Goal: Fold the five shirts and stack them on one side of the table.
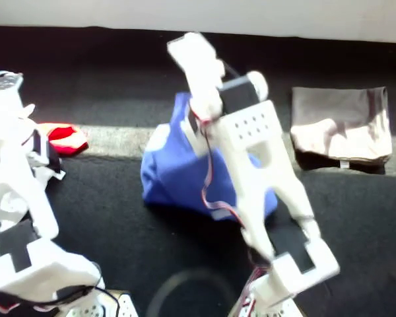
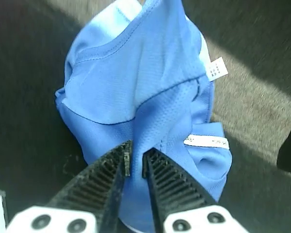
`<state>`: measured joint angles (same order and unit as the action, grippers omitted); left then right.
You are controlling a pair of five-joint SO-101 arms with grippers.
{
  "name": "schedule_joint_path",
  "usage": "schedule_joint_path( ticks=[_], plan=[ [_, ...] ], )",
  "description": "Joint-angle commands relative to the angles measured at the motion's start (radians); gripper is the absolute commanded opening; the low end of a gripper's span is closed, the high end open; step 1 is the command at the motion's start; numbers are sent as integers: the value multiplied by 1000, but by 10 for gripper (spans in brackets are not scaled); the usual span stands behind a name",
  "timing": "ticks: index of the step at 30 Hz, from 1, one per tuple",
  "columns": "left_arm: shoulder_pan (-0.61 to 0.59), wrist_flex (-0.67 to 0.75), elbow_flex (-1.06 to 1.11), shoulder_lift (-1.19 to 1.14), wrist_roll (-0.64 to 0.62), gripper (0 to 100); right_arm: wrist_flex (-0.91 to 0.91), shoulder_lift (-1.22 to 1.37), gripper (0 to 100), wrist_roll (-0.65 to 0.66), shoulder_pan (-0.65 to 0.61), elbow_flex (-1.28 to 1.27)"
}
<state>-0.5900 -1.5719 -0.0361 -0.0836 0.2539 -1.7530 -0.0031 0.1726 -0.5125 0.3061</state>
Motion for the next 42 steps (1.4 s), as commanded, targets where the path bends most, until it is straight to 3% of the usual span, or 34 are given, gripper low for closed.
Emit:
schedule_joint_path(
  ticks=[1,5,9,15,19,23,31,35,42],
  plan=[
    [70,23,-58,-38,-40,195,15,-278,5,121,10,-427],
    [170,25,-162,-79,-94,195,85,-475,5,255,10,-757],
    [314,25,-260,-131,-106,195,84,-627,21,345,10,-921],
    [476,21,-384,-262,-106,195,-10,-848,252,354,22,-862],
    [582,-69,-466,-300,-106,195,7,-1026,259,269,177,-756],
    [705,-175,-562,-298,-106,195,77,-1171,259,195,473,-705],
    [931,-192,-527,-297,-107,195,255,-1283,259,189,937,-848],
    [1006,-189,-487,-309,-104,195,309,-1283,259,193,1004,-1010],
    [1081,-130,-472,-318,-104,196,314,-1290,259,192,1007,-1161]
  ],
)
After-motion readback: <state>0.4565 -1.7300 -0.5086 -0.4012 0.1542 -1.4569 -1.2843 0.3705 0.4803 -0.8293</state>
